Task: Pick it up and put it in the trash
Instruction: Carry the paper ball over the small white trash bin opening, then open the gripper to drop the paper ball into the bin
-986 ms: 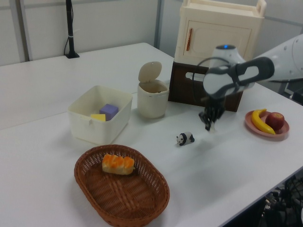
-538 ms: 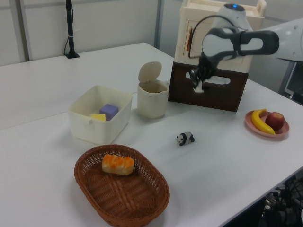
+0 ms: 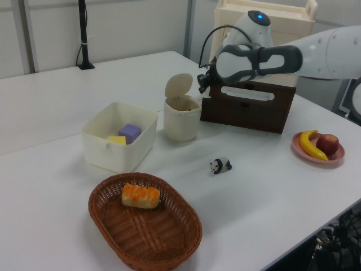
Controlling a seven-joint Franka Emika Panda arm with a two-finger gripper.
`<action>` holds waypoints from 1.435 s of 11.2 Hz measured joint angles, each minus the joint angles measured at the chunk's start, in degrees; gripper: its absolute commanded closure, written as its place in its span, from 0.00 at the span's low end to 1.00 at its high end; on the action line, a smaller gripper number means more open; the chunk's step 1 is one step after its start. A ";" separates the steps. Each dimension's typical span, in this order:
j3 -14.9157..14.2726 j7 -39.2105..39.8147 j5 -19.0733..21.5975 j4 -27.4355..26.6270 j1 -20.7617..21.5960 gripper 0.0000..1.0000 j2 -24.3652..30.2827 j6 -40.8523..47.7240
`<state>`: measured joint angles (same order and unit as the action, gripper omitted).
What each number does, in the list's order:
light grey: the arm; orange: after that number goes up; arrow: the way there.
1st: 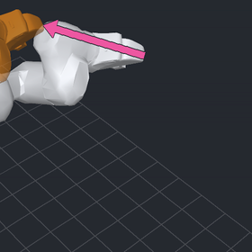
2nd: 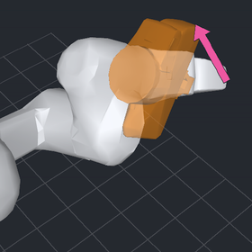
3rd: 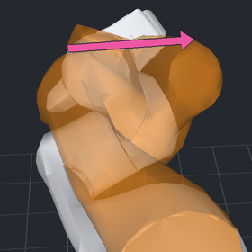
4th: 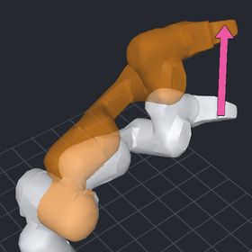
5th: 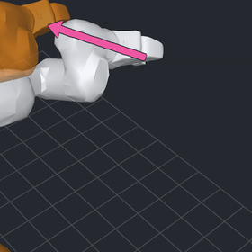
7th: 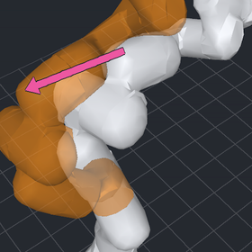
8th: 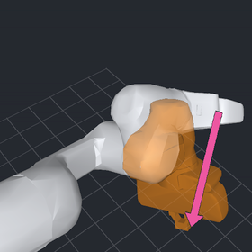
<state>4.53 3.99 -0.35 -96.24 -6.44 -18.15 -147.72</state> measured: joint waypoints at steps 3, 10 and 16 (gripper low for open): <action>0.00 0.00 -0.01 2.19 0.11 0.88 -5.23 -9.54; 0.19 0.00 -0.11 3.95 2.20 0.75 -8.80 -10.57; 0.32 0.02 -3.04 3.97 2.22 0.00 -9.09 -10.57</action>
<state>4.85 4.01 -3.39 -92.27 -4.23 -27.24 -158.29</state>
